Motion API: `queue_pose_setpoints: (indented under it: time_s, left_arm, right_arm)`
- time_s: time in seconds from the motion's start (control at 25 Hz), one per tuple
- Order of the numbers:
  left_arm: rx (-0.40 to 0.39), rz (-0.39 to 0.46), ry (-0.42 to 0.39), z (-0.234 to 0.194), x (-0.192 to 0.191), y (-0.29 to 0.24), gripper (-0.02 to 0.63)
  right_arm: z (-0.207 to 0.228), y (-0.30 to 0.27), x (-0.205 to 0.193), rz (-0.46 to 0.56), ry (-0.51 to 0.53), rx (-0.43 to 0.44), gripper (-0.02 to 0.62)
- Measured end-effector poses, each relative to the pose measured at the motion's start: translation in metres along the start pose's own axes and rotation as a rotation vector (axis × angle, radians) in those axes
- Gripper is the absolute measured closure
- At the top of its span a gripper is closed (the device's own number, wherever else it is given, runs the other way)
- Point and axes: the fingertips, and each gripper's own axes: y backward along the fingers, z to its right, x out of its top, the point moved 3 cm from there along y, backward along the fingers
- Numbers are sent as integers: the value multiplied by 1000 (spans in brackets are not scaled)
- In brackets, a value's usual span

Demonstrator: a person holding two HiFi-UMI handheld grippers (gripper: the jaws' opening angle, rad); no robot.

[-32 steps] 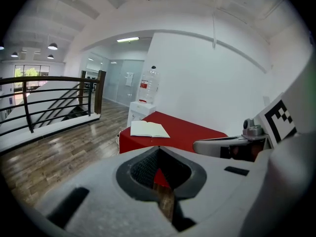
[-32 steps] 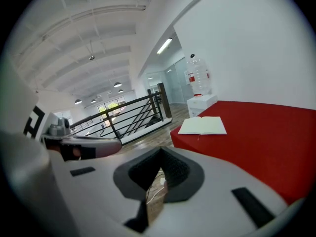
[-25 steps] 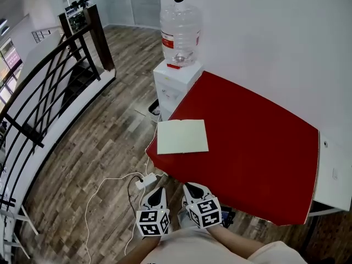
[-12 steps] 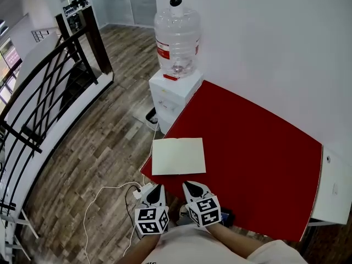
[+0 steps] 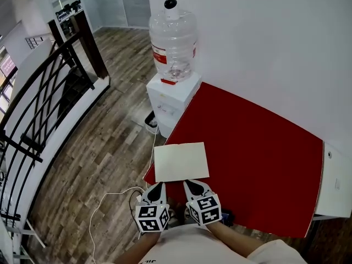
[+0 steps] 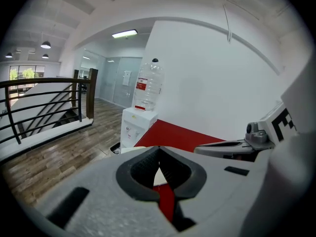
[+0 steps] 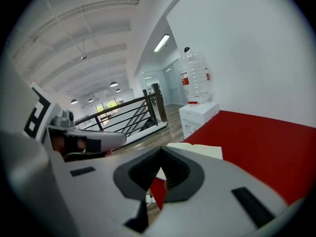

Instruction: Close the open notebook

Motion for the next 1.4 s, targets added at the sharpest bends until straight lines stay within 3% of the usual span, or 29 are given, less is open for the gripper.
queue_pose_setpoints:
  time_s: [0.52, 1.4]
  left_arm:
    - [-48, -14, -17, -6, 5, -9, 600]
    - [-27, -58, 10, -28, -2, -38, 600]
  right_arm:
    - [-3, -7, 6, 10, -9, -37, 591]
    - [11, -38, -3, -39, -33, -46, 589]
